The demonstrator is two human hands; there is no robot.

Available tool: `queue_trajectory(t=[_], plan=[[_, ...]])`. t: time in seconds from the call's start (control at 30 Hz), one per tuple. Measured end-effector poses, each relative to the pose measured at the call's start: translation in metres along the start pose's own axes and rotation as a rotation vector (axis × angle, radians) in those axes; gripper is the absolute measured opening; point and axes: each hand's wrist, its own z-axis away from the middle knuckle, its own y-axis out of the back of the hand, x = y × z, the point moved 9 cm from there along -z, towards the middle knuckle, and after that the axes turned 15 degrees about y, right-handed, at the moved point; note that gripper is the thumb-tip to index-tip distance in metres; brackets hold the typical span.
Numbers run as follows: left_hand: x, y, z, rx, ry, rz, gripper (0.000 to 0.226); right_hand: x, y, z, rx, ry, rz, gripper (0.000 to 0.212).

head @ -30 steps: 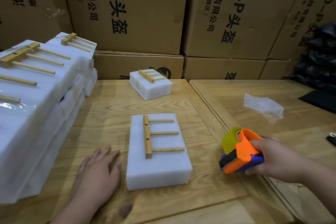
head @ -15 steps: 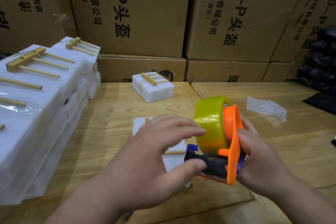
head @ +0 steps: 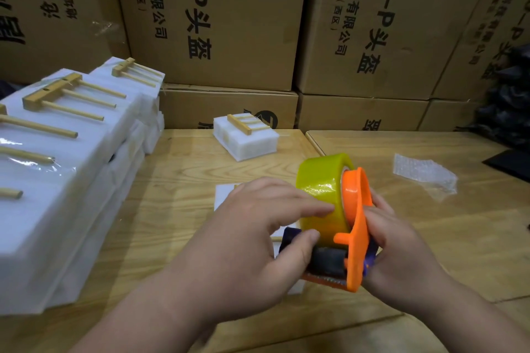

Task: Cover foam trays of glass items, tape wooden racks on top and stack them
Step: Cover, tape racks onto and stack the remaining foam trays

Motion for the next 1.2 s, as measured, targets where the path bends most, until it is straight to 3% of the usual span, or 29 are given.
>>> queue_trajectory(t=[0.27, 0.43, 0.57, 0.67, 0.87, 1.07, 1.2], plan=[[-0.014, -0.003, -0.009, -0.043, 0.158, 0.024, 0.033, 0.005, -0.009, 0.007, -0.038, -0.102, -0.026, 0.042], [-0.021, -0.003, -0.011, -0.090, 0.232, 0.151, 0.028, 0.005, -0.015, 0.010, -0.066, -0.146, -0.052, 0.042], [-0.021, -0.006, -0.010, -0.219, 0.239, 0.146, 0.050, 0.006, -0.014, 0.010, -0.061, -0.173, -0.056, 0.044], [-0.024, -0.008, -0.014, -0.219, 0.247, 0.114, 0.058, 0.009, -0.017, 0.013, -0.092, -0.179, -0.042, 0.047], [-0.035, -0.009, -0.018, -0.138, 0.348, 0.170, 0.039, 0.004, -0.022, 0.008, -0.138, -0.157, -0.068, 0.023], [-0.049, -0.001, -0.017, -0.039, 0.526, 0.255, 0.022, 0.005, -0.020, 0.012, -0.136, -0.184, -0.108, 0.042], [-0.042, 0.001, -0.019, -0.056, 0.497, 0.257, 0.010, 0.006, -0.018, 0.012, -0.142, -0.159, -0.020, 0.045]])
